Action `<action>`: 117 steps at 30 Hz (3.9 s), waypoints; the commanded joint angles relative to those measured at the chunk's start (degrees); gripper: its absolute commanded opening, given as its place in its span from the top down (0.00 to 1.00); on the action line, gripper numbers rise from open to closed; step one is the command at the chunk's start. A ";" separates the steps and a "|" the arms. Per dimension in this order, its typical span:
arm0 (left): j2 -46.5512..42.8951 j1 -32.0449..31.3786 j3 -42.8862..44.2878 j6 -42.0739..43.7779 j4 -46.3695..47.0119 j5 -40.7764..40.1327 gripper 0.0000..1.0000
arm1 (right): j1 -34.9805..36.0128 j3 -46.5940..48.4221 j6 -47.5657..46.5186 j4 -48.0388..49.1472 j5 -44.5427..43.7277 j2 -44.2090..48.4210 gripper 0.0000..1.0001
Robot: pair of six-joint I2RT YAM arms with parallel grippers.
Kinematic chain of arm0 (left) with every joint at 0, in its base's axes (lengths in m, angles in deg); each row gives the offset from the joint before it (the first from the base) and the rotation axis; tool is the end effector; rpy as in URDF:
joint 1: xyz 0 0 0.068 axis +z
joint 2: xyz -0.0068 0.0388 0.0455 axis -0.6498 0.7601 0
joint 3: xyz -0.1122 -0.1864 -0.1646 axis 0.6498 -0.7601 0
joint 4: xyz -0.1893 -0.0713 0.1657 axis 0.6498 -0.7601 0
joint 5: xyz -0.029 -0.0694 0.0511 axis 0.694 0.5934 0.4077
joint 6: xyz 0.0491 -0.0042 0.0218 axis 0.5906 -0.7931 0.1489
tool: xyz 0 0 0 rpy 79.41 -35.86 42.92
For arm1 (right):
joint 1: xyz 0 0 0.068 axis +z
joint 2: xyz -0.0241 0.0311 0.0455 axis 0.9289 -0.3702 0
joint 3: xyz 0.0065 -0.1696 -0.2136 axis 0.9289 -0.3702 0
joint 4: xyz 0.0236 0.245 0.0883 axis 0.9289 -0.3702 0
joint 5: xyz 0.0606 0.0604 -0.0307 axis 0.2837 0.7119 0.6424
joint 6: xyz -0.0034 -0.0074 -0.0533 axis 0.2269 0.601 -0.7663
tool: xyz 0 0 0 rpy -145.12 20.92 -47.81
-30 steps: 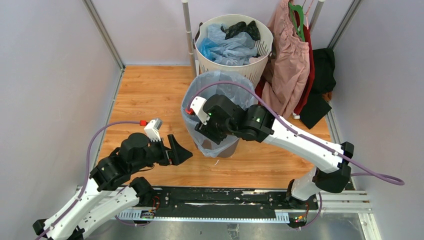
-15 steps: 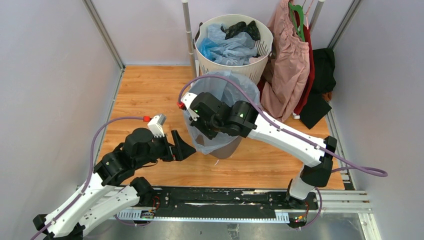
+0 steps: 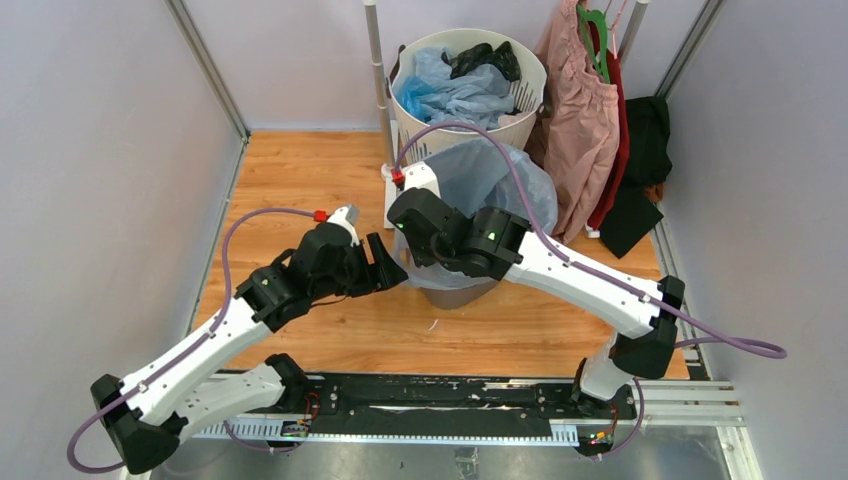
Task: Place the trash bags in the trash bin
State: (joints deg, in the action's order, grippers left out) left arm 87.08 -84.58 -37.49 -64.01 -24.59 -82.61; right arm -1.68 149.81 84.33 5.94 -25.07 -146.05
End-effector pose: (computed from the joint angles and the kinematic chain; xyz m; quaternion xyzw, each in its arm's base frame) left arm 0.1297 -0.1237 0.3109 -0.0697 0.8846 -0.3324 0.3197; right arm 0.1489 0.3066 0.4121 -0.2147 0.8652 0.1690 0.4204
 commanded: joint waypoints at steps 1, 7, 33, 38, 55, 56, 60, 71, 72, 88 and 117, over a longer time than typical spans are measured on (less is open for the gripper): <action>3.11 2.63 2.58 -2.61 4.02 0.17 0.33 | 0.39 -3.71 8.14 -3.05 -2.34 1.25 1.00; 6.58 8.30 5.21 -3.52 6.35 3.87 0.38 | 0.29 -4.25 7.83 -2.74 -2.88 1.48 1.00; 9.34 9.48 4.75 -2.06 7.73 9.57 0.48 | -0.84 -6.10 6.56 0.68 -1.23 1.43 1.00; 8.69 9.47 4.27 -1.41 7.18 10.30 0.46 | -1.00 -6.65 6.55 1.23 -1.07 1.48 1.00; 11.07 9.46 -0.26 -2.28 12.37 11.59 0.62 | -1.55 -7.10 6.23 2.89 -0.09 1.80 1.00; 11.41 9.43 -0.18 -2.28 12.74 11.78 0.67 | -1.56 -7.25 6.20 3.07 -0.04 1.93 1.00; 13.09 9.51 -0.04 -2.29 13.83 12.11 0.77 | -1.55 -7.58 6.10 3.29 0.10 2.00 1.00; 14.39 9.46 -0.61 -1.42 14.94 12.94 1.00 | -2.49 -8.76 5.70 3.79 -0.25 3.34 1.00; 13.99 9.43 -0.88 -1.34 14.96 12.86 1.00 | -2.62 -8.76 5.61 3.82 -0.35 3.51 1.00; -1.98 9.50 -16.09 -4.22 23.95 2.40 1.00 | -3.83 -9.47 5.14 3.82 -0.38 6.09 1.00; 6.68 3.36 -31.43 -9.86 65.74 -7.83 1.00 | -5.23 -8.46 5.85 3.41 -0.65 6.00 1.00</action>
State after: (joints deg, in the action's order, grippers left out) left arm 90.10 -79.14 -69.66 -72.60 38.17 -86.90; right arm -5.64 141.50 86.28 13.17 -26.23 -139.52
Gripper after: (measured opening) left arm 0.009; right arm 0.053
